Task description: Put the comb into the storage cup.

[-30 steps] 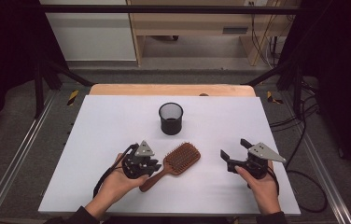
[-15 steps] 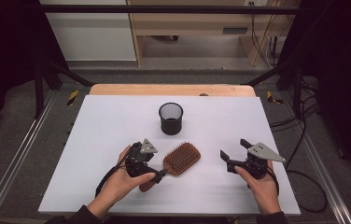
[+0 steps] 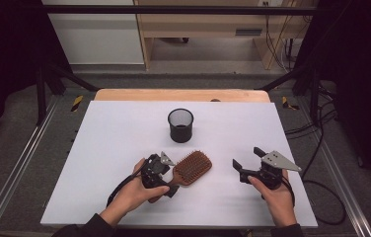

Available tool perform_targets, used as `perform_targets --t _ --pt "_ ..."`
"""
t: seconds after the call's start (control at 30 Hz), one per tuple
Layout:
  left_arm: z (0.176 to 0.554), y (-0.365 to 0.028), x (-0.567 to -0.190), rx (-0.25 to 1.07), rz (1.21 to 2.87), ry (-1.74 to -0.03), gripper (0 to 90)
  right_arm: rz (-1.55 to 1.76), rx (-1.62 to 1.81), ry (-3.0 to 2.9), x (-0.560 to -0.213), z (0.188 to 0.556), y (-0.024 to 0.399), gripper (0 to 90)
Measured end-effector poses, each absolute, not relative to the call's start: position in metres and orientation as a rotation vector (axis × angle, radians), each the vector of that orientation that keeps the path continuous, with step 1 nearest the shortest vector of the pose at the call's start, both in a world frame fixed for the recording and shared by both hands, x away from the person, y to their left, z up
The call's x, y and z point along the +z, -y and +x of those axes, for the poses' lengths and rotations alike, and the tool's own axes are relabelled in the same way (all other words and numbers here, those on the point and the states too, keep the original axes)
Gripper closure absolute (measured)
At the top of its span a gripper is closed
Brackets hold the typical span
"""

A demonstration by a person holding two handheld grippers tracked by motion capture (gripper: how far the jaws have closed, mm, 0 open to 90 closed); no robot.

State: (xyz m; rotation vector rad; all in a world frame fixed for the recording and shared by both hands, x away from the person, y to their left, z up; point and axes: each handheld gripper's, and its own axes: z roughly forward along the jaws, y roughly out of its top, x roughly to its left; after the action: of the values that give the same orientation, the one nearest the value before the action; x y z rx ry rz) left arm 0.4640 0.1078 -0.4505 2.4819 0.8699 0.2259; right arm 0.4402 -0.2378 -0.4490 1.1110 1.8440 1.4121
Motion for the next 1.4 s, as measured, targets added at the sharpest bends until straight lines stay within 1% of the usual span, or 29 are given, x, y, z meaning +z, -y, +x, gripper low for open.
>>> perform_targets --t 0.1,0.33,0.37,0.43,0.47,0.53,0.57,0.6,0.63,0.67,0.7,0.73,0.8,0.83,0.97,1.2,1.23,1.4 --pt "0.464 -0.105 -0.453 0.213 2.51 -0.836 6.8 1.11 1.413 -1.845 -0.449 0.44 0.238 8.0" --pt "0.466 -0.103 -0.455 0.204 2.507 -0.843 8.0 1.109 1.413 -1.847 -0.449 0.44 0.237 8.0" --pt "0.466 -0.103 -0.455 0.205 2.511 -0.84 9.6 1.109 1.413 -1.848 -0.449 0.44 0.237 8.0" --pt "0.466 -0.102 -0.455 0.209 2.516 -0.842 18.9 1.109 1.413 -1.848 -0.449 0.44 0.237 8.0" --pt "0.466 -0.102 -0.454 0.205 2.518 -0.843 18.9 1.109 1.413 -1.848 -0.449 0.44 0.237 8.0" --pt "0.467 -0.101 -0.454 0.18 2.533 -0.833 26.5 1.109 1.414 -1.848 -0.449 0.44 0.237 8.0" --pt "0.466 -0.101 -0.454 0.163 2.543 -0.825 32.9 1.108 1.413 -1.849 -0.449 0.44 0.237 8.0" --pt "0.466 -0.101 -0.454 0.157 2.547 -0.824 32.9 1.108 1.413 -1.849 -0.449 0.44 0.237 8.0" --pt "0.466 -0.1 -0.454 0.153 2.551 -0.823 38.5 1.108 1.415 -1.85 -0.449 0.44 0.237 8.1" --pt "0.466 -0.1 -0.454 0.152 2.554 -0.822 41.4 1.107 1.415 -1.851 -0.449 0.44 0.237 8.0" --pt "0.466 -0.1 -0.454 0.146 2.555 -0.819 41.4 1.107 1.415 -1.851 -0.449 0.44 0.237 8.0" --pt "0.466 -0.1 -0.454 0.138 2.557 -0.816 44.7 1.106 1.414 -1.852 -0.449 0.44 0.237 8.1" --pt "0.467 -0.099 -0.454 0.14 2.562 -0.813 47.9 1.11 1.416 -1.852 -0.449 0.44 0.236 8.1" --pt "0.467 -0.099 -0.453 0.142 2.564 -0.811 51.6 1.109 1.416 -1.853 -0.449 0.44 0.236 8.1" --pt "0.468 -0.097 -0.453 0.15 2.574 -0.806 57.6 1.107 1.414 -1.857 -0.45 0.44 0.236 8.1" --pt "0.466 -0.095 -0.452 0.176 2.597 -0.79 62.6 1.104 1.414 -1.862 -0.45 0.44 0.235 8.1" --pt "0.466 -0.094 -0.452 0.175 2.602 -0.786 64.8 1.104 1.413 -1.864 -0.45 0.44 0.234 8.1" --pt "0.466 -0.09 -0.452 0.189 2.625 -0.777 66.0 1.105 1.415 -1.867 -0.45 0.441 0.233 8.1"
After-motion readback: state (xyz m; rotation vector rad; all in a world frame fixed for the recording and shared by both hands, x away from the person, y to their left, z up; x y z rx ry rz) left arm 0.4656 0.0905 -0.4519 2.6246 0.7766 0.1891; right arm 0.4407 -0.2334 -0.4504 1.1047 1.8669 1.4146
